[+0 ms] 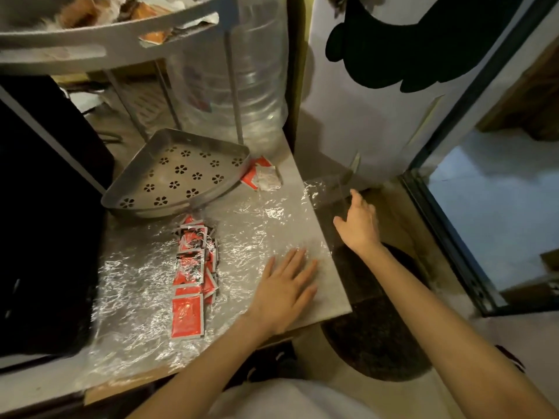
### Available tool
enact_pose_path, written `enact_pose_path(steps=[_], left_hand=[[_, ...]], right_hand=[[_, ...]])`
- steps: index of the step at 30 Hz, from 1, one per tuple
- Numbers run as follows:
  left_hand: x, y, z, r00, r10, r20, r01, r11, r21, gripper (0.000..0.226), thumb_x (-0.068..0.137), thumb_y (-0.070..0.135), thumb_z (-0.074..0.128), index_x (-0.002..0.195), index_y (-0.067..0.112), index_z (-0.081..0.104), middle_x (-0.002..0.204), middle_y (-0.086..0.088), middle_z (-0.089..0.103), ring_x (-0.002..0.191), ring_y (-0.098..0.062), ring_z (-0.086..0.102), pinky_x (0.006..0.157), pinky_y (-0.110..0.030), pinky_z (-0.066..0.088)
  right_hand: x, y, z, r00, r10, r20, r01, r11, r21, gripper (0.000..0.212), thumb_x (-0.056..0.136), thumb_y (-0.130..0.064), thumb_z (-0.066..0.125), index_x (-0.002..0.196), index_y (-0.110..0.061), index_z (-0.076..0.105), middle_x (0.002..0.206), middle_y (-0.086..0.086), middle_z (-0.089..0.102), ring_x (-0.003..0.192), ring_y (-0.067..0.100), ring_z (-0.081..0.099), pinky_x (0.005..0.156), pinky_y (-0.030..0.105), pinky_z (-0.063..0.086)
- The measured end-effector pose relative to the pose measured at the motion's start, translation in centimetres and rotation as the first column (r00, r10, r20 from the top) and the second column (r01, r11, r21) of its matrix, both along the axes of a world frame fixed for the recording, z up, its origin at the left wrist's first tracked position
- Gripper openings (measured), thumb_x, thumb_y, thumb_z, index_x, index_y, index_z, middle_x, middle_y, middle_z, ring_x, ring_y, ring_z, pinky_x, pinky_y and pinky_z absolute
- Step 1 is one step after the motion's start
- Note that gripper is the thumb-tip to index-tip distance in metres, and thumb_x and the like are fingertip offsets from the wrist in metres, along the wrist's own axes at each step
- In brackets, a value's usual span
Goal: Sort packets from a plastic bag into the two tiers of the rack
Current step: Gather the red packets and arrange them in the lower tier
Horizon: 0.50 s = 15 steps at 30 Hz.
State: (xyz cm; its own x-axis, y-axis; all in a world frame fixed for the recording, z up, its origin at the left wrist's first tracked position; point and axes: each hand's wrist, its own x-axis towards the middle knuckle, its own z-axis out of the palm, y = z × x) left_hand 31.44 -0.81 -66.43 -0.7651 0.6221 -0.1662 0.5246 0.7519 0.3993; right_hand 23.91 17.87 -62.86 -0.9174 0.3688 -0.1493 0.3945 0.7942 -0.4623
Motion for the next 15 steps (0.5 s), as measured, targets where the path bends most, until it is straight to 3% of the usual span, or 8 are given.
enact_pose_path(steps=[2, 4, 6, 9, 12, 15], left_hand=[[-0.3, -1.2, 1.2, 0.991, 0.109, 0.071, -0.117, 0.986, 0.116, 0.058, 0.090, 0.056, 0.009, 0.144, 0.034, 0.008, 0.156, 0.005, 0.000, 0.143, -0.012, -0.002, 0.117, -0.037, -0.003], [-0.8, -2.7, 2.5, 0.965, 0.205, 0.165, -0.242, 0.938, 0.247, 0.055, 0.093, 0.050, 0.022, 0.144, 0.031, 0.016, 0.154, 0.002, 0.019, 0.142, -0.013, 0.016, 0.114, -0.027, 0.010], [-1.2, -4.5, 3.6, 0.940, 0.282, 0.191, -0.330, 0.893, 0.307, 0.051, 0.095, 0.043, 0.032, 0.143, 0.027, 0.023, 0.147, -0.003, 0.037, 0.134, -0.017, 0.035, 0.107, -0.023, 0.022], [-1.6, -7.2, 4.5, 0.884, 0.443, 0.151, -0.468, 0.833, 0.295, 0.045, 0.094, 0.037, 0.041, 0.137, 0.020, 0.039, 0.130, -0.008, 0.056, 0.114, -0.021, 0.055, 0.094, -0.030, 0.041], [-1.3, -9.4, 4.2, 0.727, 0.685, 0.041, -0.674, 0.701, 0.235, 0.038, 0.089, 0.028, 0.053, 0.125, 0.014, 0.052, 0.124, -0.010, 0.057, 0.101, -0.024, 0.057, 0.081, -0.031, 0.045], [-0.4, -10.7, 3.7, 0.557, 0.830, 0.022, -0.825, 0.551, 0.125, 0.052, 0.080, 0.030, 0.061, 0.126, 0.012, 0.047, 0.134, -0.013, 0.043, 0.111, -0.030, 0.052, 0.090, -0.040, 0.046]], right_hand=[[-0.6, -1.4, 0.9, 0.993, 0.120, -0.020, -0.115, 0.981, 0.159, 0.068, 0.088, -0.023, 0.056, 0.144, -0.012, 0.020, 0.151, 0.012, 0.028, 0.138, 0.030, 0.022, 0.110, 0.043, 0.027], [-1.5, -3.3, 1.8, 0.963, 0.265, -0.048, -0.251, 0.947, 0.200, 0.061, 0.089, -0.022, 0.054, 0.143, -0.012, 0.027, 0.154, 0.010, 0.022, 0.140, 0.029, 0.017, 0.112, 0.042, 0.022], [-2.5, -5.3, 2.3, 0.911, 0.407, -0.064, -0.389, 0.902, 0.190, 0.054, 0.089, -0.021, 0.052, 0.139, -0.011, 0.034, 0.152, 0.009, 0.028, 0.139, 0.027, 0.021, 0.111, 0.041, 0.023], [-3.8, -8.9, 3.0, 0.822, 0.564, -0.085, -0.558, 0.826, 0.083, 0.052, 0.088, -0.020, 0.054, 0.137, -0.010, 0.038, 0.145, 0.009, 0.040, 0.133, 0.026, 0.031, 0.108, 0.037, 0.026], [-4.6, -12.4, 2.9, 0.742, 0.669, -0.036, -0.670, 0.740, -0.063, 0.055, 0.087, -0.021, 0.058, 0.137, -0.010, 0.038, 0.144, 0.012, 0.042, 0.134, 0.028, 0.032, 0.107, 0.038, 0.030], [-5.3, -14.6, 2.2, 0.684, 0.729, 0.018, -0.717, 0.677, -0.164, 0.065, 0.082, -0.029, 0.064, 0.138, -0.010, 0.037, 0.145, 0.014, 0.040, 0.135, 0.031, 0.033, 0.109, 0.044, 0.032]])
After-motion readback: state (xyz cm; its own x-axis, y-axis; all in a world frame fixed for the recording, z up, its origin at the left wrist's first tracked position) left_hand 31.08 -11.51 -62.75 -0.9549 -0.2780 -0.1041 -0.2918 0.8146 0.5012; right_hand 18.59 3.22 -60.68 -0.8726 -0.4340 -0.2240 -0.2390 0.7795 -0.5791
